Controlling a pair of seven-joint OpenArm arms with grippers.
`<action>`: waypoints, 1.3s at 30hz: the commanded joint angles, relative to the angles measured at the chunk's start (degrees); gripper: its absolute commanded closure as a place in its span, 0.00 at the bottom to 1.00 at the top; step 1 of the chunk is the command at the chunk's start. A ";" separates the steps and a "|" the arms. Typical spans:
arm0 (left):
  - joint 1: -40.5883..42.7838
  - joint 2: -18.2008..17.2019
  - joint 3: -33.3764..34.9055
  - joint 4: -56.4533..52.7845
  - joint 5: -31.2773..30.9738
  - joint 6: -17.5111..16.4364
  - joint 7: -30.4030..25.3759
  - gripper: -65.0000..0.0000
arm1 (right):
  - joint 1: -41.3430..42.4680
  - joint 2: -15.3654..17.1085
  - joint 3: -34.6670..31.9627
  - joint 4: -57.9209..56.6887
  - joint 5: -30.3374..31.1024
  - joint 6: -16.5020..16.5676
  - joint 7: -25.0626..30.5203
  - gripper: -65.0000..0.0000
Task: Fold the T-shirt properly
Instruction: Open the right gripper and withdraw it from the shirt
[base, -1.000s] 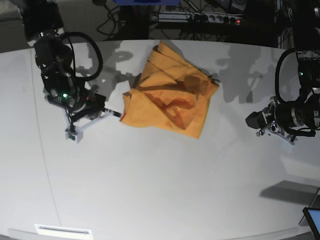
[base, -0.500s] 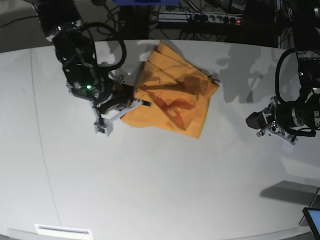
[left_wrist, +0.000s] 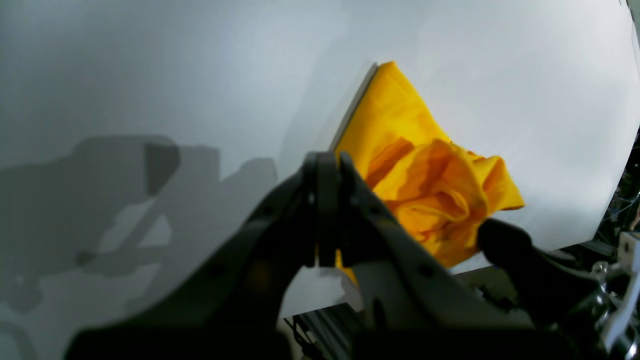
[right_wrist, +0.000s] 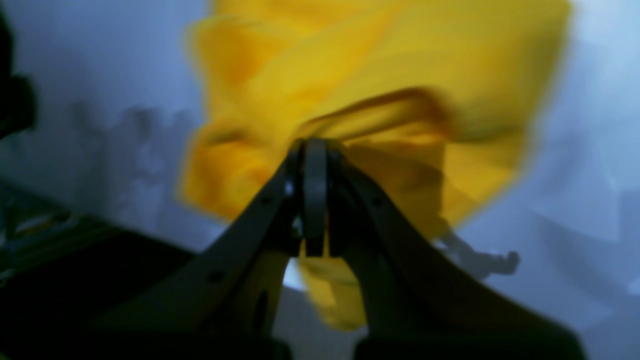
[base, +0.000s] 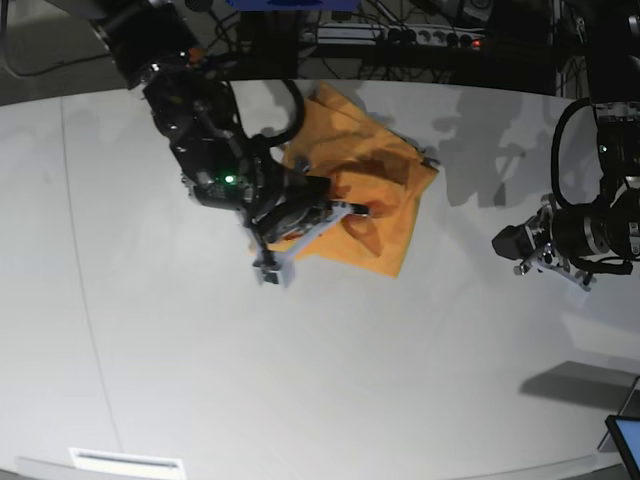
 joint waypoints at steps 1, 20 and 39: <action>-1.03 -1.20 -0.81 0.68 -0.91 -0.30 -0.18 1.00 | 1.26 -1.22 -1.06 0.79 0.53 0.14 0.49 1.00; 0.99 -0.67 -15.58 1.56 -1.26 -0.30 -0.18 1.00 | 1.70 7.84 4.04 3.87 0.35 0.14 -1.35 1.00; 17.26 3.63 -25.60 22.13 8.50 -0.30 -0.18 1.00 | -16.85 23.93 14.77 5.10 0.26 0.14 15.26 1.00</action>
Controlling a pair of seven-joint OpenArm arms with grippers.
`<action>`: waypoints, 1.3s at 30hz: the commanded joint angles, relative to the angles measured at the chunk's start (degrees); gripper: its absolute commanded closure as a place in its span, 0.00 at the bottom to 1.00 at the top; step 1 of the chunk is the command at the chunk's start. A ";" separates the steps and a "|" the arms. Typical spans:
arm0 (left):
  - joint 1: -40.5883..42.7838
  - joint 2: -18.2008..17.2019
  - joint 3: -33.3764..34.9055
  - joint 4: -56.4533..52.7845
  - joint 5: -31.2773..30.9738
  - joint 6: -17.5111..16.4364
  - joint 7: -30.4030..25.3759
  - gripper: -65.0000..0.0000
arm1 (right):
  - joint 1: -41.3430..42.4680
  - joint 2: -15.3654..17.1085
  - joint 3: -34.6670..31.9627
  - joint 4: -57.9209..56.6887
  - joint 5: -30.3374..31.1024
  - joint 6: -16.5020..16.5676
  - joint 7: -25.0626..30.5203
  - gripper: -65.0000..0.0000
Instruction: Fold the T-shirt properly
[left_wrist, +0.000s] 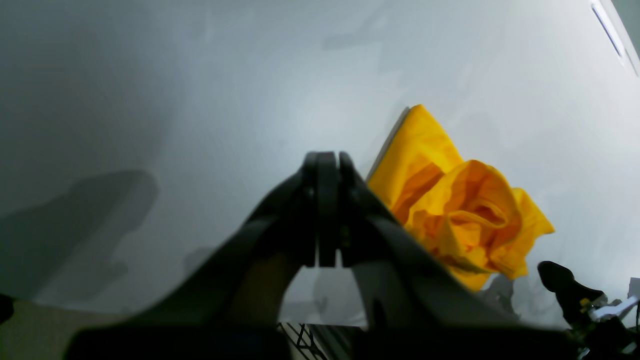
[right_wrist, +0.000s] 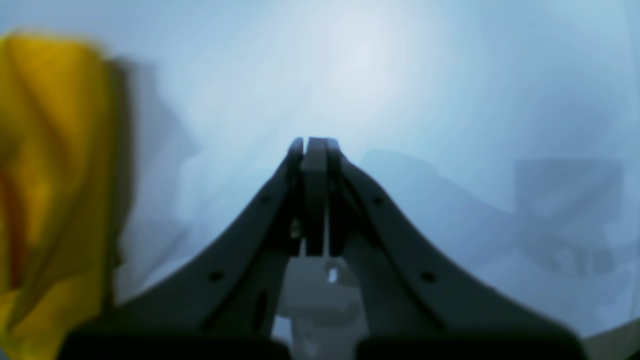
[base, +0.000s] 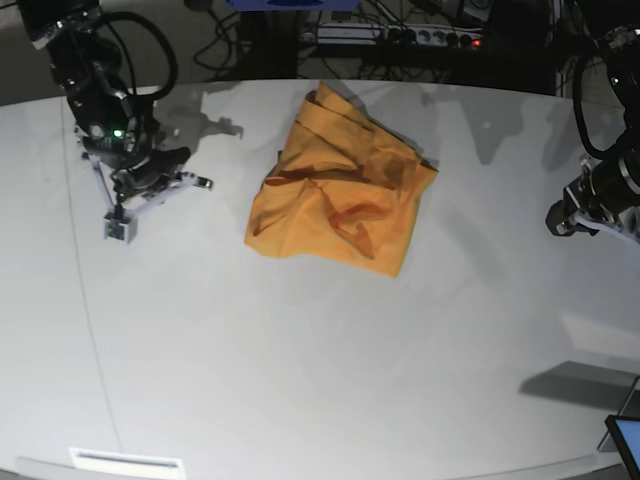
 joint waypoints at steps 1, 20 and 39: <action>-0.51 -1.15 -0.36 0.96 -0.50 -0.30 -0.64 1.00 | -0.42 1.27 1.29 1.12 0.13 0.10 0.71 1.00; 4.76 -0.98 22.85 0.34 41.87 -0.30 -37.26 1.00 | -7.01 9.53 6.30 1.21 -0.57 0.10 35.78 1.00; 12.06 1.75 24.26 -1.42 46.44 -4.70 -68.99 1.00 | -12.20 -9.11 25.99 -10.13 -8.83 16.67 69.89 1.00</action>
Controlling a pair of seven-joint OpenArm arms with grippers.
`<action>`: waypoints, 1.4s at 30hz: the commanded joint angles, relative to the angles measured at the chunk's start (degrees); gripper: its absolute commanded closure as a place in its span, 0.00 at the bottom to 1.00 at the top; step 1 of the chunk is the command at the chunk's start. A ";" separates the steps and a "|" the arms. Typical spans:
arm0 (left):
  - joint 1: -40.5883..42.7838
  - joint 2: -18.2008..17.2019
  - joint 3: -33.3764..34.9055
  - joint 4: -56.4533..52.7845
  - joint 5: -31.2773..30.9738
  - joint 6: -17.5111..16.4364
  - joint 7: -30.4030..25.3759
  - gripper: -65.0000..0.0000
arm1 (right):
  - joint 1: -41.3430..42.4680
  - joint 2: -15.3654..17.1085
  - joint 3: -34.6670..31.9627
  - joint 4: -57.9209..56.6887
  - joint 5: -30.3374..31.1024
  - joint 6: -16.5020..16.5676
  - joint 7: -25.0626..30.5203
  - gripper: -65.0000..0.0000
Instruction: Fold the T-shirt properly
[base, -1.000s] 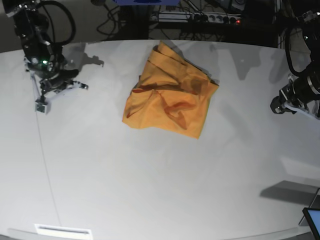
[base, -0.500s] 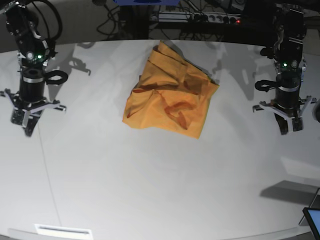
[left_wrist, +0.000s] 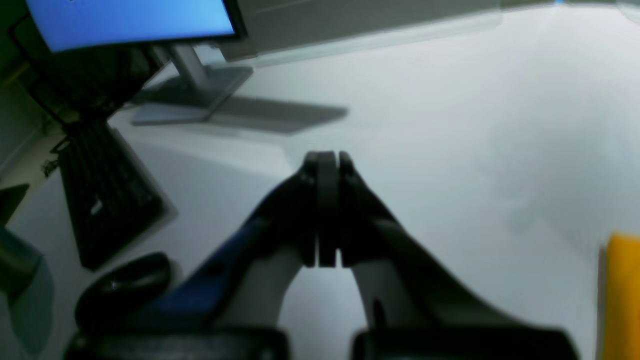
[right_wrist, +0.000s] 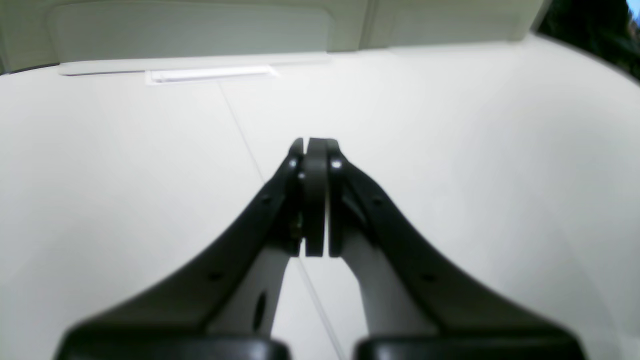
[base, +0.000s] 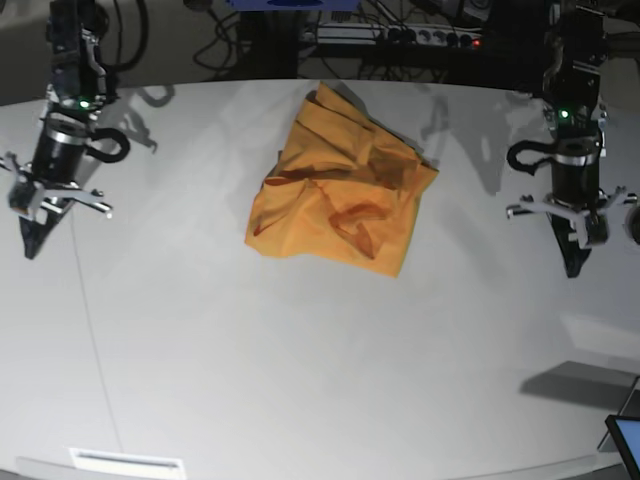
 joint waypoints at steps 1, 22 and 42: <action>0.74 -0.92 -0.24 1.25 0.50 -2.28 -3.34 1.00 | -0.51 -0.19 2.77 1.06 -0.79 0.98 2.12 1.00; 27.29 -2.68 -0.15 2.74 17.90 -17.49 -16.53 1.00 | -22.40 -4.68 20.97 2.64 -0.79 4.76 1.85 1.00; 41.62 3.30 18.22 -8.25 17.64 -17.40 0.70 1.00 | -36.20 -5.47 6.11 -11.51 -0.79 4.68 -21.97 1.00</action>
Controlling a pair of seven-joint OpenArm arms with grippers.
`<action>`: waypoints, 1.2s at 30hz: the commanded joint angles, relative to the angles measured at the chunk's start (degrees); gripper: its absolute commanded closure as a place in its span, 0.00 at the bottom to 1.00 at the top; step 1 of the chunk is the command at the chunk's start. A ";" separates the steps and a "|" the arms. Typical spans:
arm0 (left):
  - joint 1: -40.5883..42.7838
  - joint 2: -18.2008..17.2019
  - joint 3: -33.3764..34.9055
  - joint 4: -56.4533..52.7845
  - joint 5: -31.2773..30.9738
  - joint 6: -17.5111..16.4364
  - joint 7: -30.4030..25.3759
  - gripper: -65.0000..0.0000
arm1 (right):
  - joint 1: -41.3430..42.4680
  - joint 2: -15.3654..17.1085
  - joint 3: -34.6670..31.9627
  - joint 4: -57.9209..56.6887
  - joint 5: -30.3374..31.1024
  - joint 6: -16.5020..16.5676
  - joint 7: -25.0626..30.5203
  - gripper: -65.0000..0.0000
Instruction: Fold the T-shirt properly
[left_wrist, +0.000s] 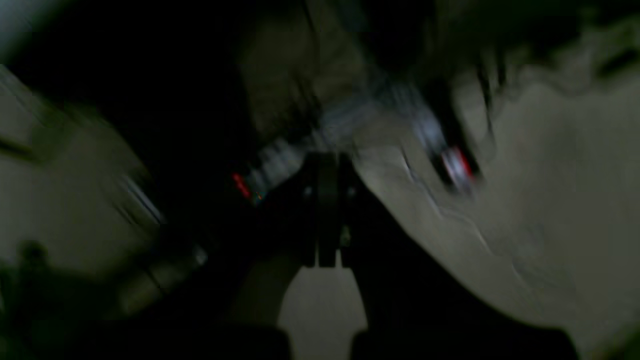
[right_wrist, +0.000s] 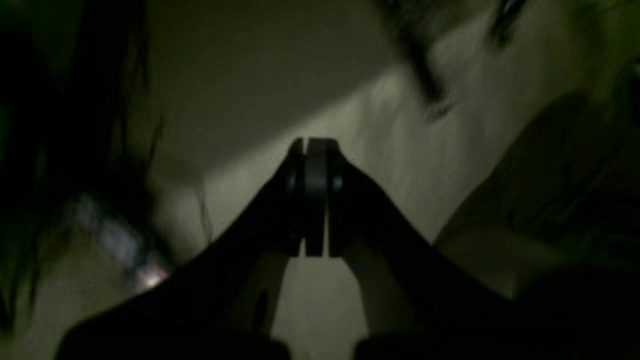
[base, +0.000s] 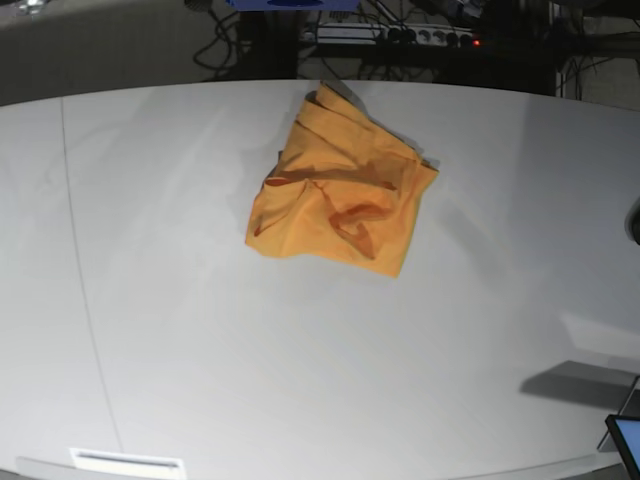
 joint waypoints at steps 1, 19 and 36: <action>-2.13 1.08 2.58 -3.11 -1.10 0.10 2.12 1.00 | 0.33 0.76 -3.75 -2.04 -0.44 -0.13 0.08 1.00; -40.99 15.76 17.18 -57.26 -17.62 0.10 9.68 1.00 | 33.47 1.12 -33.55 -58.56 -0.35 -0.13 7.11 1.00; -59.80 26.66 17.09 -78.01 -17.71 0.10 9.59 1.00 | 53.16 -9.26 -36.19 -77.99 -0.35 -0.13 13.00 1.00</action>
